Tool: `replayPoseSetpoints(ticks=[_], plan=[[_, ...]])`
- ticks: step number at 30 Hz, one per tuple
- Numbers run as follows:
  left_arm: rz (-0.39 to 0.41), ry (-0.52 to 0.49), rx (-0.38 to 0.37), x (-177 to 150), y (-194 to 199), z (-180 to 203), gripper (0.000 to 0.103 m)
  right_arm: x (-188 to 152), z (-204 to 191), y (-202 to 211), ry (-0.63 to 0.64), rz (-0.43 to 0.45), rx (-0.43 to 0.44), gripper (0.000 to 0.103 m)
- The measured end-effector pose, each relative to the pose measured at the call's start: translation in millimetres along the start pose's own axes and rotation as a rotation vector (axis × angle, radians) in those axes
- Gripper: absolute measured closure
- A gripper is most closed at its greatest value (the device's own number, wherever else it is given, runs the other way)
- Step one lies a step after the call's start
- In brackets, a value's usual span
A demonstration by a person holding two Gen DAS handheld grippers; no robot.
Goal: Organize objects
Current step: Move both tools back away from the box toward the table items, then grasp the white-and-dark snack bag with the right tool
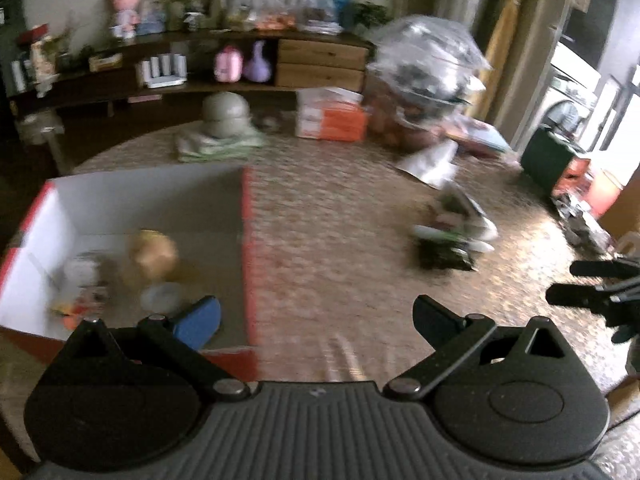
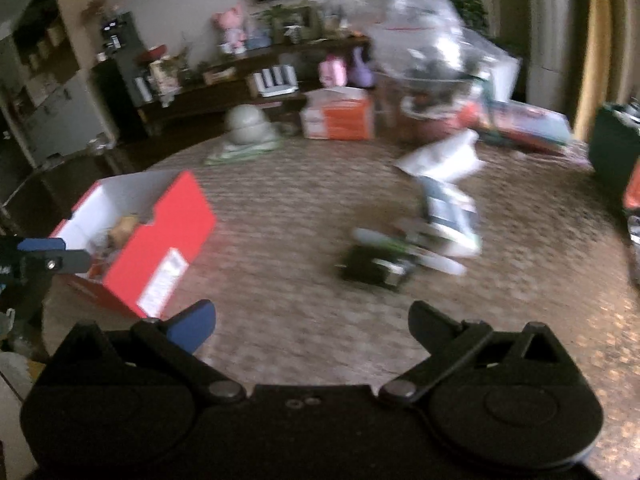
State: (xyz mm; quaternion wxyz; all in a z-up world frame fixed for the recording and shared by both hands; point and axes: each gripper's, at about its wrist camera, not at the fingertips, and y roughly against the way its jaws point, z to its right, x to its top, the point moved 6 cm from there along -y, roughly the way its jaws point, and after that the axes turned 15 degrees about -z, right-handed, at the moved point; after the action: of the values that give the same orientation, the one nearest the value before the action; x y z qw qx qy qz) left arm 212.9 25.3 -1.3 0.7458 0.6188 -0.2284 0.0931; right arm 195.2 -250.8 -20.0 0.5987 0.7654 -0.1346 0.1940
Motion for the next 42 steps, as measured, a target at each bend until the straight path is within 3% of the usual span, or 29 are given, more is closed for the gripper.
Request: replayPoseSetpoints(ticks=[8, 16, 26, 42], plan=[[-0.054, -0.14, 0.006, -4, -50, 72, 0.0, -10, 73, 5, -0.061, -0.012, -0.092, 0.0], [-0.115, -0.167, -0.016, 7, -99, 113, 0.0, 10, 120, -7, -0.11, -0.021, -0.117, 0.0], [-0.112, -0.263, -0.045, 41, -161, 160, 0.0, 61, 148, -47, -0.13, -0.047, -0.105, 0.0], [-0.202, -0.22, -0.07, 97, -230, 171, 0.0, 129, 160, -133, -0.165, -0.122, -0.069, 0.0]])
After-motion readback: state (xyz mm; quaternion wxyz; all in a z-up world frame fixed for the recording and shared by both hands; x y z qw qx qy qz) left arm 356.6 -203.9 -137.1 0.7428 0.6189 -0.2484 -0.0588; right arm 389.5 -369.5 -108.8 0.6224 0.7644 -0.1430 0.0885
